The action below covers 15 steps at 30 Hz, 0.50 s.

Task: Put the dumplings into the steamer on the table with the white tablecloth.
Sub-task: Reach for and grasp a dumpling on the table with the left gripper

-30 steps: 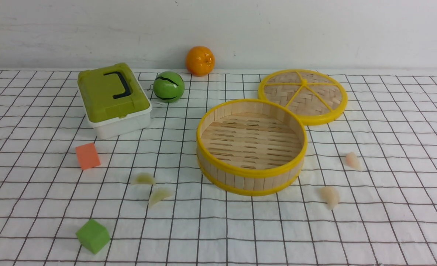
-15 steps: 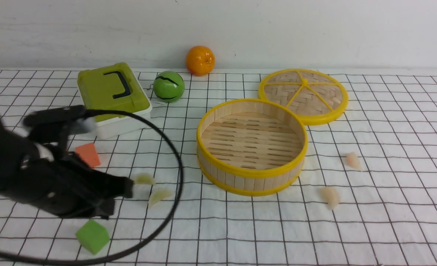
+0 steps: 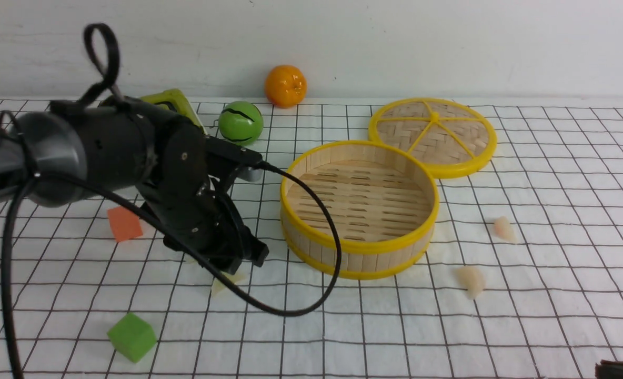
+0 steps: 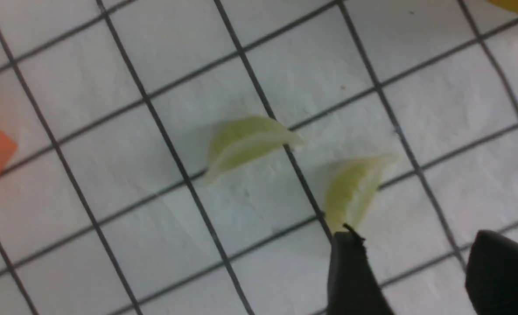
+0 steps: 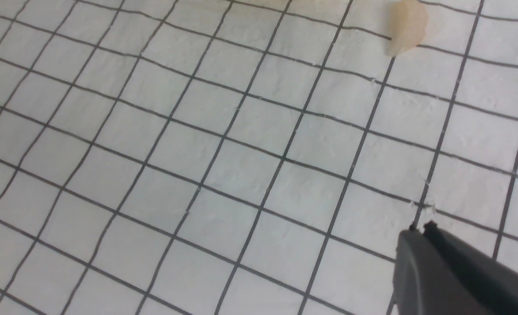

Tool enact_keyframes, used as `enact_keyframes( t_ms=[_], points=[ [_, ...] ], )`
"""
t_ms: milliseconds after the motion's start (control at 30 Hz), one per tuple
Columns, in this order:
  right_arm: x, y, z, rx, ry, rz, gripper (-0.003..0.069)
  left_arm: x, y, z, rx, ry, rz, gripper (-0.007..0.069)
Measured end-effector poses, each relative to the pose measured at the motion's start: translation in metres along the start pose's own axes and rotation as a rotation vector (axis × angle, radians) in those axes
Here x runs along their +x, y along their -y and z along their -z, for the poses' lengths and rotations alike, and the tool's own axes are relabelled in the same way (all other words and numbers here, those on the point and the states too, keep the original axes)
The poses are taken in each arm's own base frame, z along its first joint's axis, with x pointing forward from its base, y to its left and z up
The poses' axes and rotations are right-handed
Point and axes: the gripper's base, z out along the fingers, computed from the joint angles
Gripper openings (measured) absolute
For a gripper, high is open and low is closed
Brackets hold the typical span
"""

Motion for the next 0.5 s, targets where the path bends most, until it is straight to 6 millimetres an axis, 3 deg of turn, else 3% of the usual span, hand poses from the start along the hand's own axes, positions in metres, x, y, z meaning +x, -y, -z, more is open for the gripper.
enact_keyframes(
  t_ms=[200,267,367,400,433,500],
  points=[
    [-0.002,0.001,0.000,0.009,0.017,0.002,0.0001,0.000,0.001,-0.033,-0.010,-0.006,-0.046,0.0419],
    [-0.002,0.001,0.000,0.011,0.022,0.000,0.0001,0.003,0.002,-0.044,-0.008,-0.029,-0.028,0.0353],
    [-0.002,0.001,0.000,0.010,0.022,0.000,0.0001,0.003,0.003,-0.046,-0.009,-0.047,0.016,0.0193],
    [-0.002,0.001,0.000,0.010,0.022,0.000,0.0001,0.003,0.002,-0.046,-0.009,-0.048,0.020,0.0193],
    [-0.002,0.001,0.000,0.010,0.022,0.001,0.0001,0.003,0.002,-0.044,-0.012,-0.061,0.048,0.0136],
    [-0.002,0.001,0.000,0.011,0.023,0.002,0.0001,-0.001,0.001,-0.038,-0.017,-0.086,0.096,0.0143]
  ],
)
